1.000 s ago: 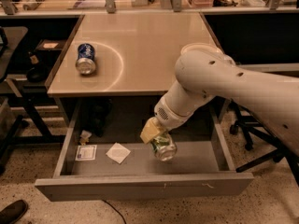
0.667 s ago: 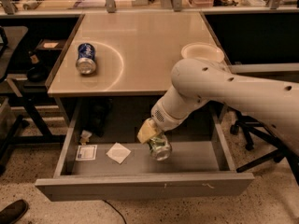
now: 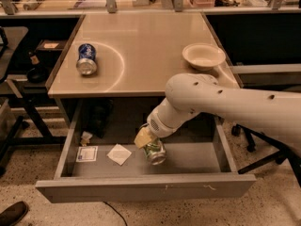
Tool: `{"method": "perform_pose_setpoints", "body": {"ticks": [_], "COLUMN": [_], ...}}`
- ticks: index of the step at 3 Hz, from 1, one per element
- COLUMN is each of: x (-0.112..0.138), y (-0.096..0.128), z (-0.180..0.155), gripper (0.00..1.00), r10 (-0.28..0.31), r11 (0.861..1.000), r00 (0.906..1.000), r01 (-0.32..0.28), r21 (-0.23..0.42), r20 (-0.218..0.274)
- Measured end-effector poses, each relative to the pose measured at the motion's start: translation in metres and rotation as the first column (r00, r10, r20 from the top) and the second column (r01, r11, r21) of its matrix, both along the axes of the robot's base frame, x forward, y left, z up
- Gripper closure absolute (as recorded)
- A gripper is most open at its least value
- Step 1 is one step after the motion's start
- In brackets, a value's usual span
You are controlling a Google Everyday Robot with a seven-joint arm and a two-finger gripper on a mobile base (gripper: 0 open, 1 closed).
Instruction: Place green can into top drawer
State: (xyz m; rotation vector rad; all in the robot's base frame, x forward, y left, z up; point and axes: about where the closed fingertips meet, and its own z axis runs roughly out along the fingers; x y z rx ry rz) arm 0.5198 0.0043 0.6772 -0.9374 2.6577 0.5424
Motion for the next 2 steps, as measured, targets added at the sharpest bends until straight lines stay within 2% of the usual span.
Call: {"method": "perform_pose_setpoints", "body": {"ticks": [2], "x": [0.003], "y": [0.013], "z": [-0.029], "gripper": [1.00], "r10": [0.026], "r11": [1.000], "r00": [0.9996], "r01": [-0.026], "r21": [0.002], "r20": [-0.003]}}
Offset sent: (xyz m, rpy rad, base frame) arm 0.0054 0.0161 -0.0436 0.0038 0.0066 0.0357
